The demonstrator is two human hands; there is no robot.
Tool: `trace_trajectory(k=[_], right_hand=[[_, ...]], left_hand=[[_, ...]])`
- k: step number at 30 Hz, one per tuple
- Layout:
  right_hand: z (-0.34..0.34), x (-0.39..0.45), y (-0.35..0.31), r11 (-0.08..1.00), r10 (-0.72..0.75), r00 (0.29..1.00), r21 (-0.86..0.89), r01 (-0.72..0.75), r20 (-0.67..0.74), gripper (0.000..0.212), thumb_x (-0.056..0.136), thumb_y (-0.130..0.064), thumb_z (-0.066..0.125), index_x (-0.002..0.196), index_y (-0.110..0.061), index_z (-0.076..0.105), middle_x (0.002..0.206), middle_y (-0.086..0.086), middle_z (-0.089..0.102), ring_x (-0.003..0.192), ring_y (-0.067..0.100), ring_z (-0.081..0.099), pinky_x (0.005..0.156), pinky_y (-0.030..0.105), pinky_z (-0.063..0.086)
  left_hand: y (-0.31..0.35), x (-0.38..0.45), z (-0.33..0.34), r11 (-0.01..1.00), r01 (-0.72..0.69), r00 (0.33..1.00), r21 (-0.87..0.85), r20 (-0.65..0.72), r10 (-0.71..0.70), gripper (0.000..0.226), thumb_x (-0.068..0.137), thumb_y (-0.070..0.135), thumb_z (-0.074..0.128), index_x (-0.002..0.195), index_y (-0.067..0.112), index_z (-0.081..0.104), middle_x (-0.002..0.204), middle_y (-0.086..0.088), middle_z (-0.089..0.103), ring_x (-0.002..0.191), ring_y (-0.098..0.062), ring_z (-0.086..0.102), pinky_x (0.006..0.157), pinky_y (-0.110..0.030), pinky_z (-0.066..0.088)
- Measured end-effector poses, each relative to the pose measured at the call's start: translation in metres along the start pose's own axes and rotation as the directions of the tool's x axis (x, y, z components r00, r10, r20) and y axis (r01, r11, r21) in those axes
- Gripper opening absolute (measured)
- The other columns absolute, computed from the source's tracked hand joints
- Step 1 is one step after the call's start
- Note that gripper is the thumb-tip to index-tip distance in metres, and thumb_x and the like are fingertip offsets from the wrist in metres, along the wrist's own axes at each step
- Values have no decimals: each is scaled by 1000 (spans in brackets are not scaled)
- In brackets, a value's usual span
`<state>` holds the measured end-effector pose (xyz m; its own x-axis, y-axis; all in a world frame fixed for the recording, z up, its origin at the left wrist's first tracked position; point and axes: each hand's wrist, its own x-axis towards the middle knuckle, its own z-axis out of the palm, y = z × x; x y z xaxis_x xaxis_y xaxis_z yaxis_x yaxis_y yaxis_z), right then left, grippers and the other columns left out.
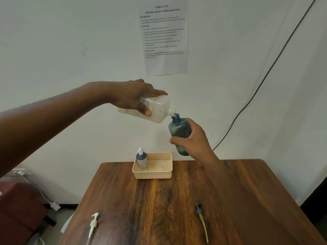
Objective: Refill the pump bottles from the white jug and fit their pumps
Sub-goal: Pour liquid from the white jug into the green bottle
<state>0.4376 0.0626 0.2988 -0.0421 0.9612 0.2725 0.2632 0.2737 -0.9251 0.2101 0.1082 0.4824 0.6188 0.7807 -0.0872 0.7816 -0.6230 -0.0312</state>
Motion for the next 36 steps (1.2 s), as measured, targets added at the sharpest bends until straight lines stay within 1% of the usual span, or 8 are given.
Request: trace_trajectory(k=[4,8,11,16,21,25,31,36], right_hand=[[0,1,0,1000,-1,1000,-9,1,-4,70,71,-29,86,125,-47,46,110,-32,52,100,3,58,69,15,45],[-1,2,-1,1000,2,1000,-16,-2,-2,71,71,-30,86,124,-50,44,109,-33,51,99,3,57,69,14,45],[-1,2,-1,1000,10,1000,-20,-10,-5,62,69,-31,87,110,-58,49,100,-41,54,97,-3,58,67,12,45],[0,1,-4,1000,15,1000,-24,-15,-6,63,67,-33,85,101,-69,47,95,-49,53,95,-12,57,68,12,45],[1,2,-2,1000,15,1000,-12,-15,-7,61,68,-30,86,108,-57,49,103,-37,54,96,-1,59,68,14,45],[1,1,-5,1000,13,1000,-4,-13,-1,60,68,-29,86,105,-59,50,97,-41,55,94,-9,58,67,12,46],[3,1,-3,1000,0,1000,1,0,-5,69,69,-27,87,126,-43,53,112,-25,59,102,6,60,79,26,55],[3,3,-3,1000,-2,1000,3,2,-4,69,68,-26,86,127,-41,53,115,-22,58,104,8,59,81,28,55]], left_hand=[[1,0,-4,1000,-6,1000,22,16,5,90,82,60,64,162,42,26,121,5,51,122,-20,39,110,-48,41],[1,0,-5,1000,-7,1000,12,8,7,88,85,57,68,162,43,25,121,6,51,123,-20,38,110,-47,40],[0,0,-6,1000,-17,1000,12,4,17,84,91,50,72,161,43,26,119,6,51,123,-22,39,108,-46,39],[0,-1,-7,1000,-11,1000,19,7,10,88,81,60,63,160,45,28,120,6,52,119,-19,38,108,-45,39],[-1,-2,-6,1000,-15,1000,6,7,15,88,83,58,66,161,43,28,117,6,52,118,-19,39,108,-46,40],[-2,-2,-6,1000,-9,1000,7,5,9,84,89,51,71,161,43,28,118,6,52,120,-20,39,109,-48,40],[-3,-3,-4,1000,8,1000,4,-6,-8,82,93,40,74,161,43,28,118,7,52,121,-19,38,110,-48,40],[-4,-4,-5,1000,10,1000,12,-7,-10,82,94,40,74,161,43,27,120,8,51,122,-18,37,111,-47,39]])
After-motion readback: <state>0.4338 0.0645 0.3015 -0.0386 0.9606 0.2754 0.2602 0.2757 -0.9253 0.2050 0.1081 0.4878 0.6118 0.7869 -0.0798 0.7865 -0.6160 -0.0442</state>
